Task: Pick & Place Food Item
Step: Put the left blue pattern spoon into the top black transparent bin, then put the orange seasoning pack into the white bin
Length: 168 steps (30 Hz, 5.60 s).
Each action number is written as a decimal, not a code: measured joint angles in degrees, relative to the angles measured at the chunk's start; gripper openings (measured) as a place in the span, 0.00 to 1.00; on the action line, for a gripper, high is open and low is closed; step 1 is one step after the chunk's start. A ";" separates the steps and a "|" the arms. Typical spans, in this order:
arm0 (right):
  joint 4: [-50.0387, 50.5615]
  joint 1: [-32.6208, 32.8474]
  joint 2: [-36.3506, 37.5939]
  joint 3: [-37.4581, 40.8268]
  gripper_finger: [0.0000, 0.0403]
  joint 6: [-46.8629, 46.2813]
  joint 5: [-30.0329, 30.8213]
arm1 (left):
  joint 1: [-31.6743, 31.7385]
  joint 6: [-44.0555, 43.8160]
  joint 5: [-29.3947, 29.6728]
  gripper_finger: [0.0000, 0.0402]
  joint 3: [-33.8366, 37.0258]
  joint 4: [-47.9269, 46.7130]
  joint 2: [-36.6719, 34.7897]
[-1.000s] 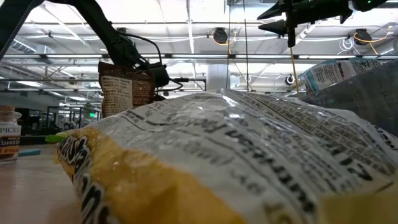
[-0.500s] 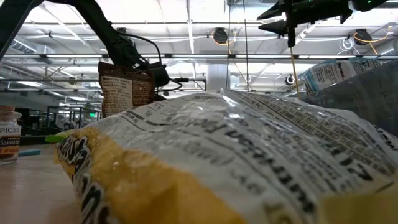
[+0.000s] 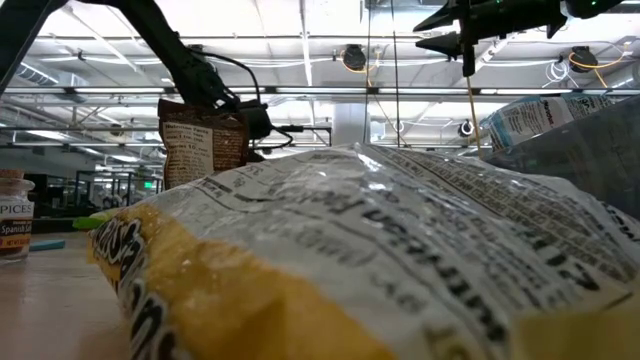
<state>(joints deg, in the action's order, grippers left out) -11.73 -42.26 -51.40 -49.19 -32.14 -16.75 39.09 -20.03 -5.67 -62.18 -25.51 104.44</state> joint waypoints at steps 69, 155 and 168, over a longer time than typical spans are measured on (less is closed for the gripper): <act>-29.32 24.74 -20.85 0.02 0.32 -2.45 2.63 | -14.73 -4.32 4.28 0.53 -0.02 -3.87 -45.42; -14.84 28.39 -20.92 0.00 0.32 10.25 -2.86 | -14.84 -4.29 4.28 0.53 -0.02 3.31 -36.17; -3.36 28.17 -20.90 -0.76 0.32 11.67 -2.24 | -14.84 -11.38 4.22 0.53 -0.02 7.31 -36.19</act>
<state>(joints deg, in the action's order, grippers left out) -15.08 -14.09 -72.29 -49.95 -20.47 -19.00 24.25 -31.41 -1.45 -62.19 -18.20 68.25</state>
